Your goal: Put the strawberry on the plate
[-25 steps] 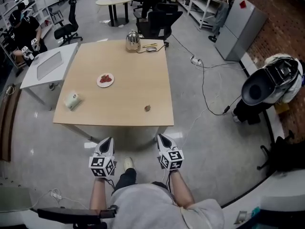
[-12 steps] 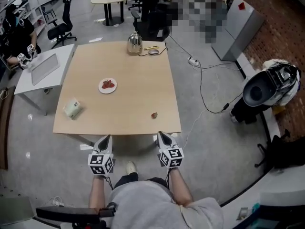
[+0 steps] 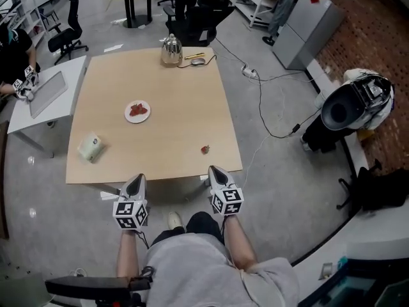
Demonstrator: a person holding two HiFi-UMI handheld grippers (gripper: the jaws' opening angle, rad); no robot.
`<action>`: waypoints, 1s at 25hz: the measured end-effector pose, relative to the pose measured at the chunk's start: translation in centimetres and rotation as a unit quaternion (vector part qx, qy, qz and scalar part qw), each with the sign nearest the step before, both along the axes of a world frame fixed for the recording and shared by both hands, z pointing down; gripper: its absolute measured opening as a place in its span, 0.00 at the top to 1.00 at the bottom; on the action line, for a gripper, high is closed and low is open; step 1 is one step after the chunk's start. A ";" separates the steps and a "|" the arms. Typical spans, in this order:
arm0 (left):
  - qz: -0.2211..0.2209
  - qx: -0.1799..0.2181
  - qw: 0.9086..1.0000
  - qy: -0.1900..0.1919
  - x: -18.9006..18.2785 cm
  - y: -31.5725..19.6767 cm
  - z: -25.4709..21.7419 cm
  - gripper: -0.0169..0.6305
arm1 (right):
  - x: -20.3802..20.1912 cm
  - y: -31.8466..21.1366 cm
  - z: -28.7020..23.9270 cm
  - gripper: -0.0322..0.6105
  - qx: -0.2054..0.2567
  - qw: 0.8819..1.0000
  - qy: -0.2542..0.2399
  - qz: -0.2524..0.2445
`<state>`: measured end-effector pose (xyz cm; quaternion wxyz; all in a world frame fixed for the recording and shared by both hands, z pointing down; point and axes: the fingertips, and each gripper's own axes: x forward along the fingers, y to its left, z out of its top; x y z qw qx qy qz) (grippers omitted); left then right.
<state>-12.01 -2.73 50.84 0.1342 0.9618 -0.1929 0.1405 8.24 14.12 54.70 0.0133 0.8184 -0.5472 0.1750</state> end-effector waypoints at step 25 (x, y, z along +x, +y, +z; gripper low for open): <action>-0.031 -0.050 0.996 -0.068 4.1 -4.2 5.0 0.94 | 9.4 -6.4 12.8 0.84 -0.161 0.986 -0.022 -0.046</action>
